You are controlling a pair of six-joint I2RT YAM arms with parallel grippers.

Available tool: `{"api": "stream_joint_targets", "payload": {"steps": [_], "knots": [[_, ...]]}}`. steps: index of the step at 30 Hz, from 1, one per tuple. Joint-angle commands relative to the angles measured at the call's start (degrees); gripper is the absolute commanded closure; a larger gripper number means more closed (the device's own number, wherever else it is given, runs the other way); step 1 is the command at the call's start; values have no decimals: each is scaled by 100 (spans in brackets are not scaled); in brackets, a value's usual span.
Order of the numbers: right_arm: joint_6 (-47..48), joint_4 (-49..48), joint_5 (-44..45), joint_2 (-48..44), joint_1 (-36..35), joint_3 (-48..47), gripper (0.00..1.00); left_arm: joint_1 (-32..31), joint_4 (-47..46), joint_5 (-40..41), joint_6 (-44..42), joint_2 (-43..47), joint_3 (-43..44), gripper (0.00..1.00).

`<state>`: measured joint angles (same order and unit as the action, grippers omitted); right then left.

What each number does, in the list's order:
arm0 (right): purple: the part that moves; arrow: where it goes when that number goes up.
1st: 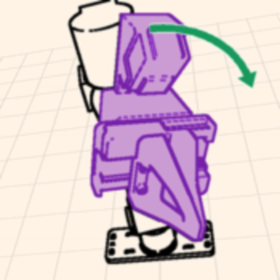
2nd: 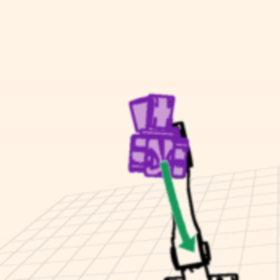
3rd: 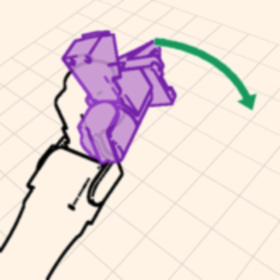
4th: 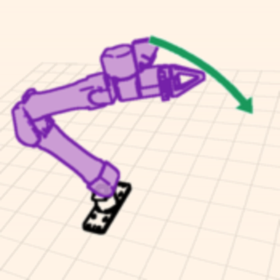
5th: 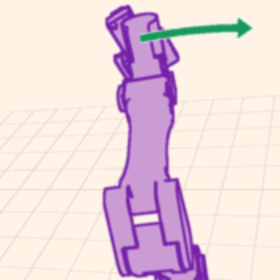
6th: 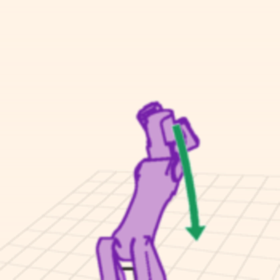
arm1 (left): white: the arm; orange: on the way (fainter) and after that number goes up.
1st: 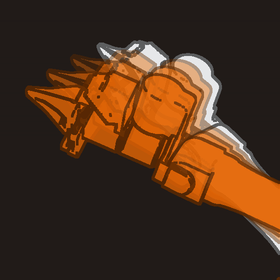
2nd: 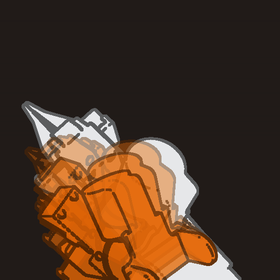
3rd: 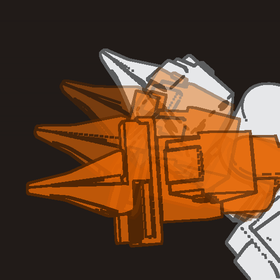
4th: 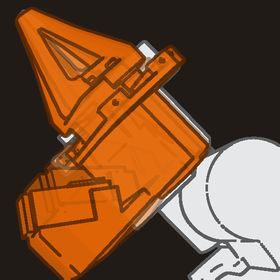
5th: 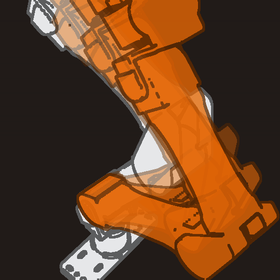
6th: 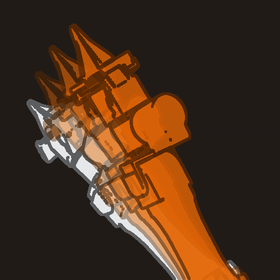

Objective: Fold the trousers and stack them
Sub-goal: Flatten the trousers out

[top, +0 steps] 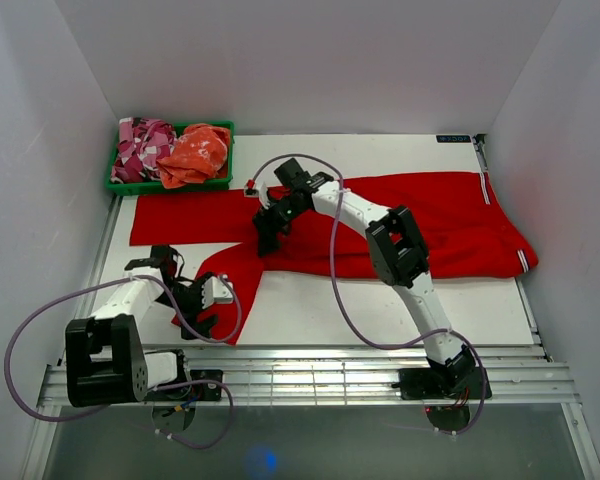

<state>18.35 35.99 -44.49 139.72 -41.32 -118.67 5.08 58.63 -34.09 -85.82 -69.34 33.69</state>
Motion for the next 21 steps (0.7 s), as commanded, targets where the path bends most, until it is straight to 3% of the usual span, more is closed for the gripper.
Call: {"api": "stream_joint_targets", "payload": {"steps": [1, 3, 4, 6, 7, 9, 10, 11, 14, 21], "knots": [[-182, -48, 318, -1051, 317, 141, 4, -200, -1107, 595, 732, -386, -108, 2], [-95, 240, 336, -1481, 554, 248, 3, -288, -1493, 675, 1039, -606, -109, 7], [-16, 390, 353, -1605, 642, 326, 2, -323, -1599, 762, 1128, -816, -109, 21], [377, 959, 555, -1947, 905, 388, 2, -376, -1810, 824, 1313, -1028, -65, 34], [563, 1198, 651, -2036, 993, 415, 3, -376, -1837, 833, 1505, -1220, -30, 51], [1158, 1664, 1099, -2299, 1301, 503, 6, -368, -1742, 755, 1752, -1397, 233, 69], [1380, 2066, 1257, -2387, 1572, 564, 7, -307, -1654, 685, 1962, -1476, 347, 86], [1599, 2218, 1563, -2579, 1731, 756, 9, -245, -1531, 553, 2042, -1599, 636, 92], [2461, 2605, 1951, -2958, 2572, 1091, 14, 166, -1004, -53, 2218, -1827, 1138, 100], [4781, 3335, 2892, -2960, 4332, 1145, 27, 1617, 621, -845, 1920, -2916, 3253, 100]]}}
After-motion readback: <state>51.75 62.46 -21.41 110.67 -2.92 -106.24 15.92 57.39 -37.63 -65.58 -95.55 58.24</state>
